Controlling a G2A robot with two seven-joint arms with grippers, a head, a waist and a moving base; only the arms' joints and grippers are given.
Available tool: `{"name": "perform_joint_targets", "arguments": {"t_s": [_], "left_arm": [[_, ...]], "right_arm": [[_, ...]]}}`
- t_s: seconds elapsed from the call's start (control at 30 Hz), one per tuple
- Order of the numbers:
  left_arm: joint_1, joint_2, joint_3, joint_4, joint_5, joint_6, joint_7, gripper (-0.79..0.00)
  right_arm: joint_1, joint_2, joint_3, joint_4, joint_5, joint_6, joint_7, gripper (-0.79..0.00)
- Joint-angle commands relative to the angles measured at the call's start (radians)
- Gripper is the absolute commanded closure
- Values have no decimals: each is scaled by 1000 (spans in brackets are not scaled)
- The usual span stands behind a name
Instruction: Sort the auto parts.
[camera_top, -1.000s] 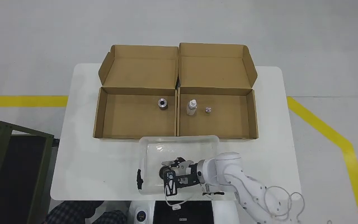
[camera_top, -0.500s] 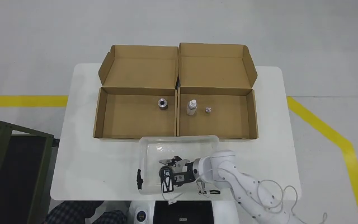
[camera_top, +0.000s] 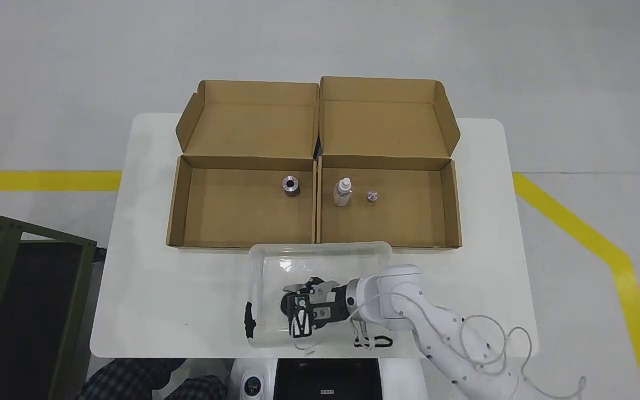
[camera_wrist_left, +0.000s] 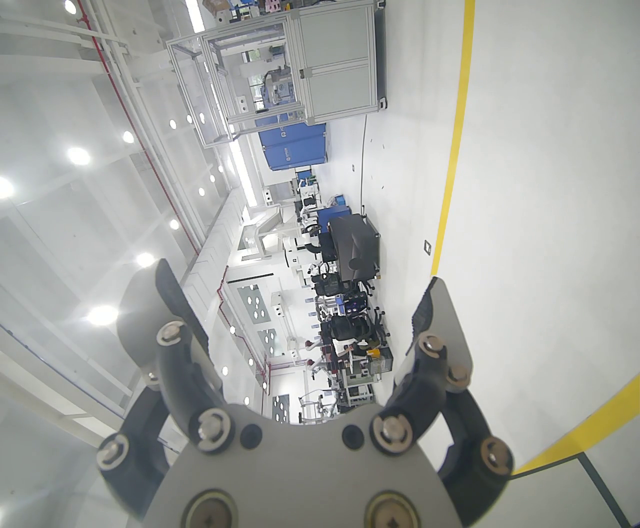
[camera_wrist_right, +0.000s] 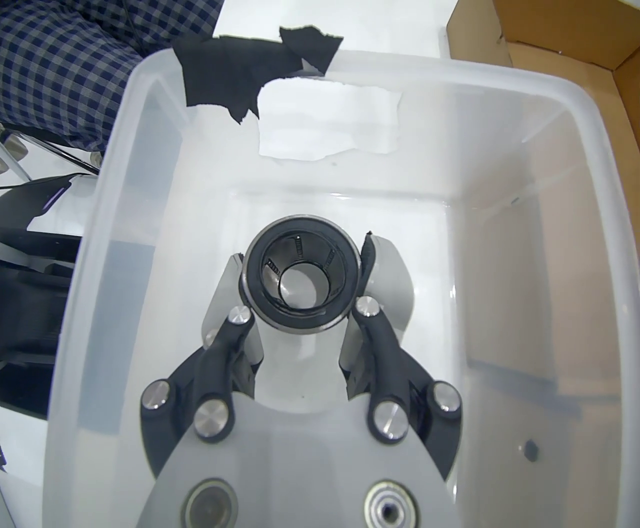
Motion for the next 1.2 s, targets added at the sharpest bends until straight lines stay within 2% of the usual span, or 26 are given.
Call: {"name": "perform_joint_targets", "arguments": {"t_s": [0.0,0.47,1.17], "left_arm": [[0,0,0,0,0,0,0,-785],[0,0,0,0,0,0,0,-785],[0,0,0,0,0,0,0,-785]], "right_arm": [[0,2,6,-7,8,0,-6,0],[-34,27,85,-112,91,-11,-43,0],[-110,76,322,-328,244,0,-96,0]]}}
